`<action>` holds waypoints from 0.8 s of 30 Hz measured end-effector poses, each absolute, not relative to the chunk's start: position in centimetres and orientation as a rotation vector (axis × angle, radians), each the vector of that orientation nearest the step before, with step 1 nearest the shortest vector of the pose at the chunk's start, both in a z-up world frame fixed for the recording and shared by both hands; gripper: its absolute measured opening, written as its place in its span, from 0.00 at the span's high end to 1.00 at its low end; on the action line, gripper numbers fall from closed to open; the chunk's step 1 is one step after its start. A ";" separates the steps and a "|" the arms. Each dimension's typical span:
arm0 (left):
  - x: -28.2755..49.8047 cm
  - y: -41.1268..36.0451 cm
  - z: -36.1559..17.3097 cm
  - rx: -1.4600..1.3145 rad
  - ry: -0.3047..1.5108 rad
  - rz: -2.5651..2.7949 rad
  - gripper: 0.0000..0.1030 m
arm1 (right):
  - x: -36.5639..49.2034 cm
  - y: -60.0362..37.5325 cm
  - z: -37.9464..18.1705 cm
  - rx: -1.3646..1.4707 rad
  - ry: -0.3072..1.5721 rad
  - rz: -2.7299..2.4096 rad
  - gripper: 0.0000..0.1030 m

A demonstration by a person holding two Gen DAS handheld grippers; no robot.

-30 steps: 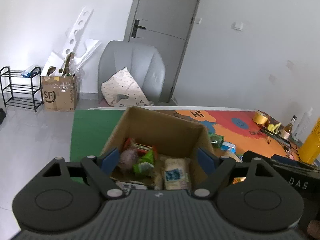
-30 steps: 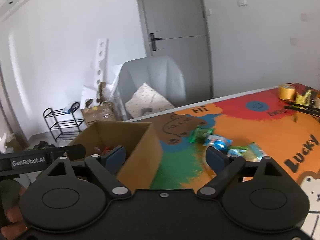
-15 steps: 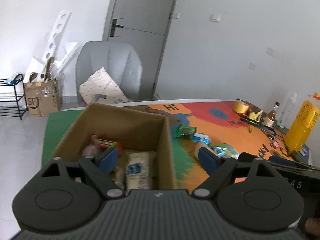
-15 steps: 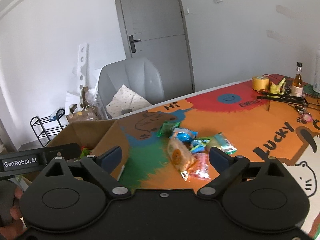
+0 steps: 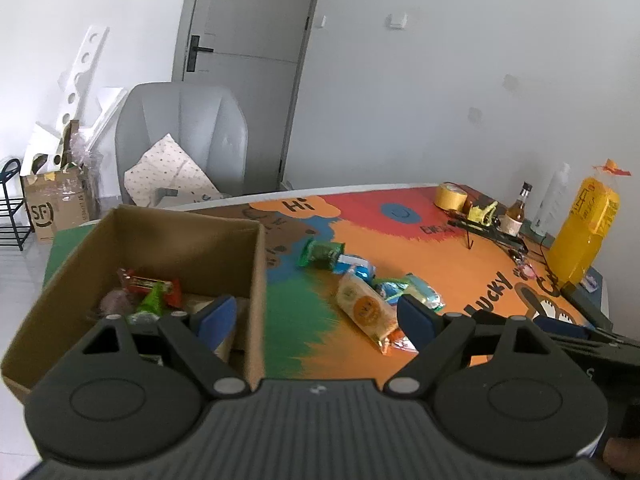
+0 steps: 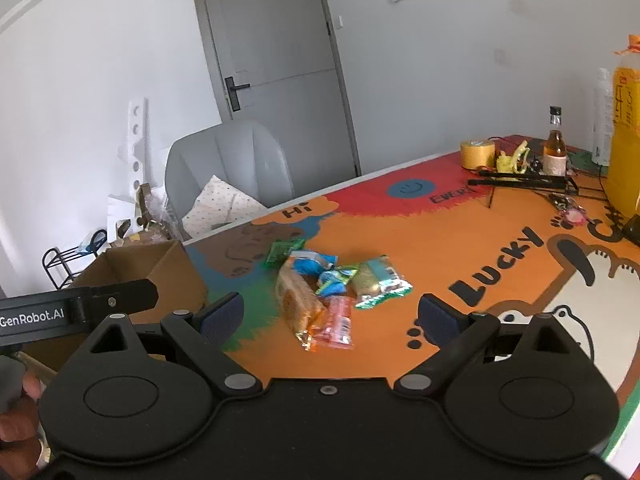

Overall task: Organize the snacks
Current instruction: 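Move both tools back over the snack pile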

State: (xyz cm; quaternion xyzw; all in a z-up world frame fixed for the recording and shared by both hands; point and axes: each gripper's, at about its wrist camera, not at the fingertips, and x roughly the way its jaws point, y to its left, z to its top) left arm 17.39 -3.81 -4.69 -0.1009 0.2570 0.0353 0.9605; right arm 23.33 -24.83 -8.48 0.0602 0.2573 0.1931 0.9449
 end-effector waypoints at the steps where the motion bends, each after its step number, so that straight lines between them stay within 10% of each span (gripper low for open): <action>1: 17.6 -4.1 -4.7 -0.200 0.523 0.069 0.16 | 23.5 -25.1 -8.5 0.125 0.525 0.392 0.07; 15: 20.8 -7.6 -5.8 -0.110 0.585 0.064 0.16 | 25.4 -27.6 -10.7 0.187 0.559 0.381 0.09; 24: 22.9 -7.4 -6.4 -0.143 0.589 0.049 0.18 | 27.7 -27.4 -12.6 0.247 0.620 0.451 0.30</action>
